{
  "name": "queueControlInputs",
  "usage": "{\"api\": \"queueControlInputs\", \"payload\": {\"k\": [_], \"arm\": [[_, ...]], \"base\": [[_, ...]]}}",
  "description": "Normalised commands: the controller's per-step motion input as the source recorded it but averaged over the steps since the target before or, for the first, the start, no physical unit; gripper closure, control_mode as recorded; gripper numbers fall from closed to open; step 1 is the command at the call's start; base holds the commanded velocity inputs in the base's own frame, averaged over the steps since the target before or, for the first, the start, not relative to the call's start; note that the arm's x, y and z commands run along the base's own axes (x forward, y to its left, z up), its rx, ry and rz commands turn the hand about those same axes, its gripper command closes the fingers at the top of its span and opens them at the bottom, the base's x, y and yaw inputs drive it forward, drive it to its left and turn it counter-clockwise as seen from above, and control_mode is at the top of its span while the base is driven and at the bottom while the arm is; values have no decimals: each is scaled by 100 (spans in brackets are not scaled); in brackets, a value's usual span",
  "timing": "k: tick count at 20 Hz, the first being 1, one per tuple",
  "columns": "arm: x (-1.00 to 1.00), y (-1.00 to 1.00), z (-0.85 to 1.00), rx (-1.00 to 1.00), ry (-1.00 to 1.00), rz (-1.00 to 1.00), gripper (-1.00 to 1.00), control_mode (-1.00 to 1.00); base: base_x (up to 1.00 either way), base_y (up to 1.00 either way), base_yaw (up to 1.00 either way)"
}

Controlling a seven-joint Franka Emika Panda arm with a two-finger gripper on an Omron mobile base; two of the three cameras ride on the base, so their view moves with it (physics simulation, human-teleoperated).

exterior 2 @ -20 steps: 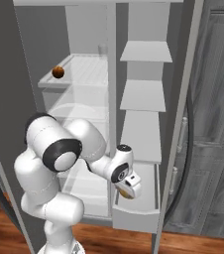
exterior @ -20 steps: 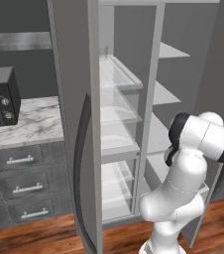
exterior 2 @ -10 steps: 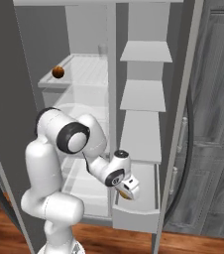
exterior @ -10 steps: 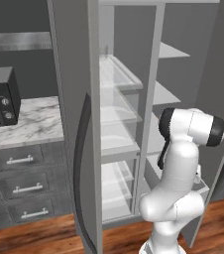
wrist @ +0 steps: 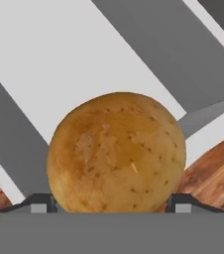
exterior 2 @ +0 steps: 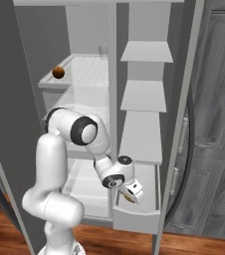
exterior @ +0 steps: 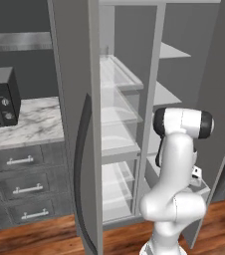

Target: Take the potato and orange from the fridge shelf and place them in the freezer drawer to begin freezing them.

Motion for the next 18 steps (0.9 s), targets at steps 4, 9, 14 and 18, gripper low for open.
{"api": "queueControlInputs", "payload": {"k": [4, 9, 14, 18], "arm": [[19, -20, -26, 0, 0, 0, 100, -100], [26, -25, -22, 0, 0, 0, 100, -100], [27, -21, -24, 0, 0, 0, 100, -100], [36, -7, -26, 0, 0, 0, 100, -100]], "base": [[0, 0, 0], [0, 0, 0], [0, 0, 0], [0, 0, 0]]}}
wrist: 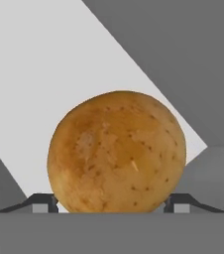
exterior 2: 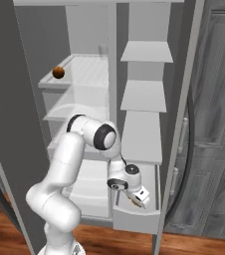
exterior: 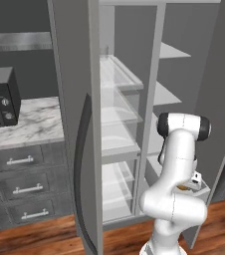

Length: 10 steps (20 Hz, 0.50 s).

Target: Take the potato and orange from the fridge shelf and place them in the freezer drawer to begin freezing them.

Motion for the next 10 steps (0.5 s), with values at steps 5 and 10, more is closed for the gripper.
{"api": "queueControlInputs", "payload": {"k": [5, 10], "arm": [[25, 0, -4, 0, 0, 0, -100, -100], [7, 0, 0, 0, 0, 0, -100, -100]], "base": [[0, 0, 0], [0, 0, 0]]}}
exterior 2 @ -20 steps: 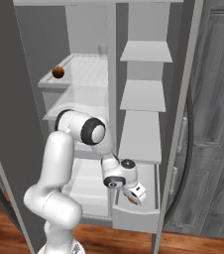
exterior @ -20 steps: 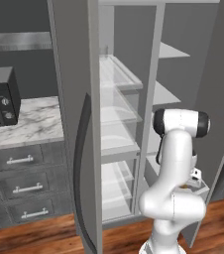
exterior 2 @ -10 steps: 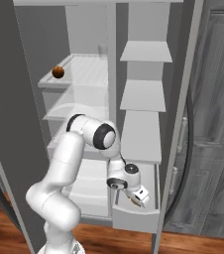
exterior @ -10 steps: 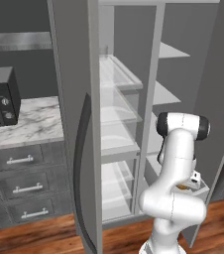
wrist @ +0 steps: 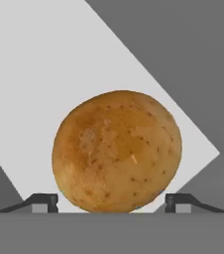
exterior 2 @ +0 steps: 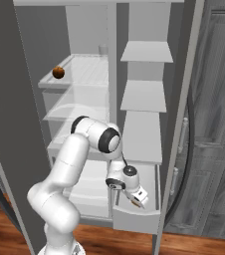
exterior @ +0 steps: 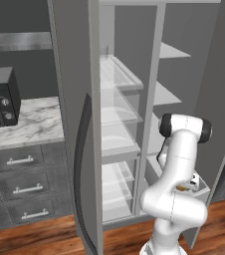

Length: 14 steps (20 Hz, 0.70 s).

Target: Take the potato and orange from the fridge shelf and place them in the freezer drawer to begin freezing them.

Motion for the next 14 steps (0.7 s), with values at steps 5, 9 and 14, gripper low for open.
{"api": "queueControlInputs", "payload": {"k": [5, 9, 14], "arm": [[1, 0, 0, 0, 0, 0, -100, -100], [0, 0, 18, 3, -1, 0, -100, -100], [-9, 0, 79, 1, -13, -1, -100, -100]], "base": [[0, 0, 0], [0, 0, 0], [0, 0, 0]]}}
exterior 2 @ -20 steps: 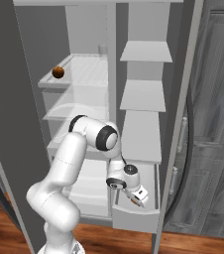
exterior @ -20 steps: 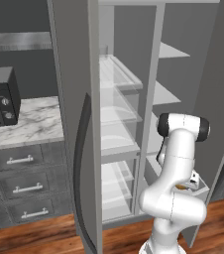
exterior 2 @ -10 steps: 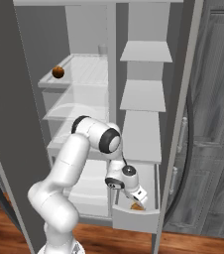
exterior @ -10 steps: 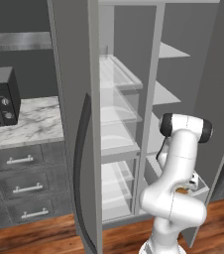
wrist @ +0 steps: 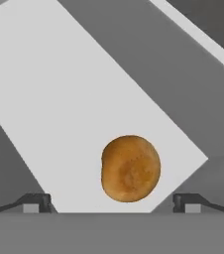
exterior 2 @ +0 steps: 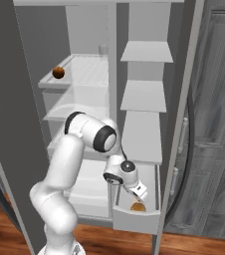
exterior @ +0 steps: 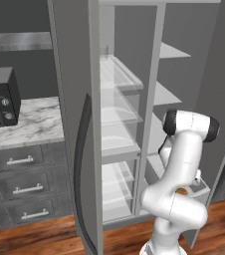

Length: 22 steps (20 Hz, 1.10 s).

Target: Take the potato and orange from the fridge shelf and place them in the freezer drawer to begin freezing them.

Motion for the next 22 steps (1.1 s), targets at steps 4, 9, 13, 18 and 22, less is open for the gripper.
{"api": "queueControlInputs", "payload": {"k": [4, 9, 13, 18, 22], "arm": [[-18, 4, 100, 0, -19, 0, -100, -100], [-11, 5, 100, 0, -16, 0, -100, -100], [-35, 9, 100, 0, -14, 0, -100, -100], [-47, 32, 100, -4, -13, 1, -100, -100], [-41, 31, 100, -5, -11, 5, -100, -100]], "base": [[0, 0, 0], [0, 0, 0], [0, 0, 0], [0, 0, 0], [0, 0, 0]]}}
